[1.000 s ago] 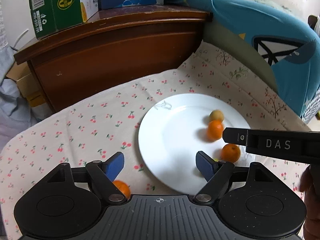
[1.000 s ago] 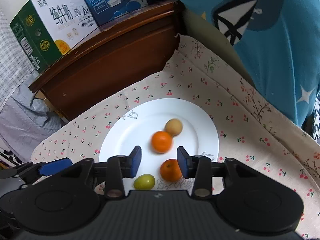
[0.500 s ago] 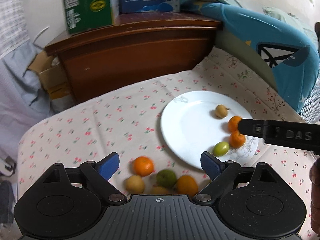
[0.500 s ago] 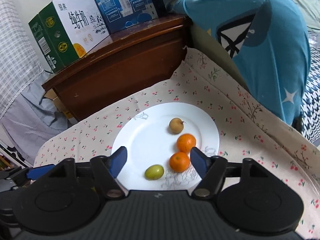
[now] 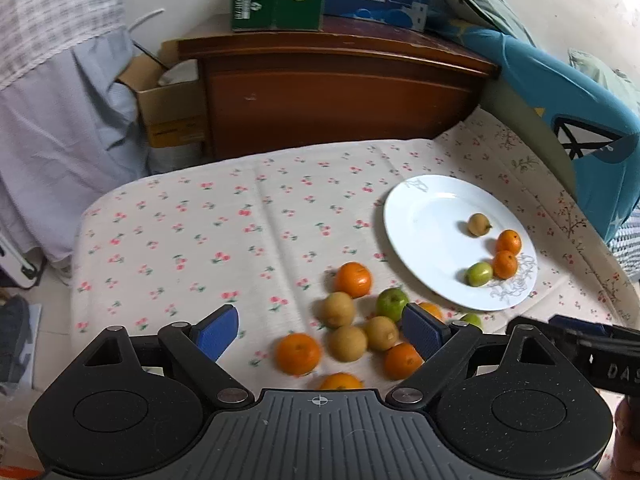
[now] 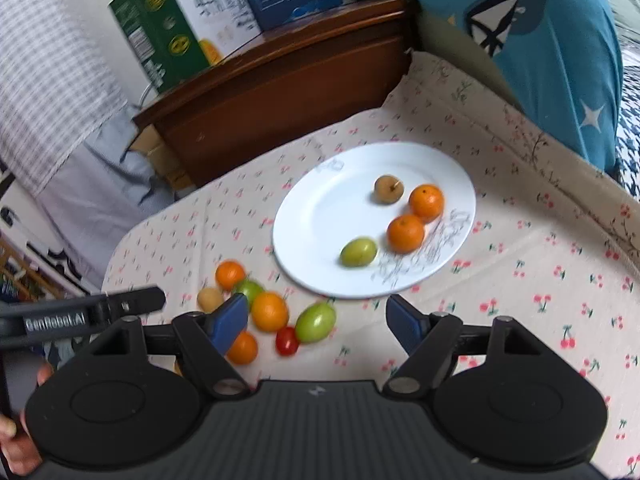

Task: Organize fruits
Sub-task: 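Withdraw both open tools from the plate toward the fruit cluster, then grasp a red cherry tomato with the right tool while the left tool grasps a mandarin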

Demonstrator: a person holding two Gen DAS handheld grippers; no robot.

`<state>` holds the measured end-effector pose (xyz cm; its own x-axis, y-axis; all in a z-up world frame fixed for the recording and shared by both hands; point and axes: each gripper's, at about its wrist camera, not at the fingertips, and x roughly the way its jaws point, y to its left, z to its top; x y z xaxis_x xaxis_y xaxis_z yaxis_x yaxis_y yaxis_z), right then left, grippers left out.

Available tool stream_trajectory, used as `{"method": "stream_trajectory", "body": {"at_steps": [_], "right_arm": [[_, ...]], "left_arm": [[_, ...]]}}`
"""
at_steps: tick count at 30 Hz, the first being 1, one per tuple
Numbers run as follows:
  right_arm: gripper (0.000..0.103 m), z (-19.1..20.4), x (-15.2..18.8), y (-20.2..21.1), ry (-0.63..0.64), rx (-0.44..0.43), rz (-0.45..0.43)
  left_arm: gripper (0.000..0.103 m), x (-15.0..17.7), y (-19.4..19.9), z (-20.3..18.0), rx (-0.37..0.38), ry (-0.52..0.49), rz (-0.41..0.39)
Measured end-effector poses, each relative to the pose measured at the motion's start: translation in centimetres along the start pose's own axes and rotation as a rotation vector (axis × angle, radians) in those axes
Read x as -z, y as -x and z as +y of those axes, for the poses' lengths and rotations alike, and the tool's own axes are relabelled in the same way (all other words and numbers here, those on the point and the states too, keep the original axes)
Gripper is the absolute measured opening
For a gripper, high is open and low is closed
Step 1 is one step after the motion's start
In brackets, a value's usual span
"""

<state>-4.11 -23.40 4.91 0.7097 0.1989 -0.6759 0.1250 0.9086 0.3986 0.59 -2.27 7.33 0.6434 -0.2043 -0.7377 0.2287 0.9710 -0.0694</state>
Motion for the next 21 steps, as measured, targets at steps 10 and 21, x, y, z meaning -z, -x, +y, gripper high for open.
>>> {"method": "stream_trajectory", "body": {"at_steps": [10, 21], "right_arm": [[0.076, 2.3, 3.3, 0.5, 0.1, -0.04, 0.045], [0.076, 4.2, 5.8, -0.1, 0.205, -0.025, 0.101]], "left_arm": [[0.09, 2.6, 1.1, 1.8, -0.046, 0.034, 0.016], [0.09, 5.3, 1.4, 3.3, -0.067, 0.016, 0.069]]}}
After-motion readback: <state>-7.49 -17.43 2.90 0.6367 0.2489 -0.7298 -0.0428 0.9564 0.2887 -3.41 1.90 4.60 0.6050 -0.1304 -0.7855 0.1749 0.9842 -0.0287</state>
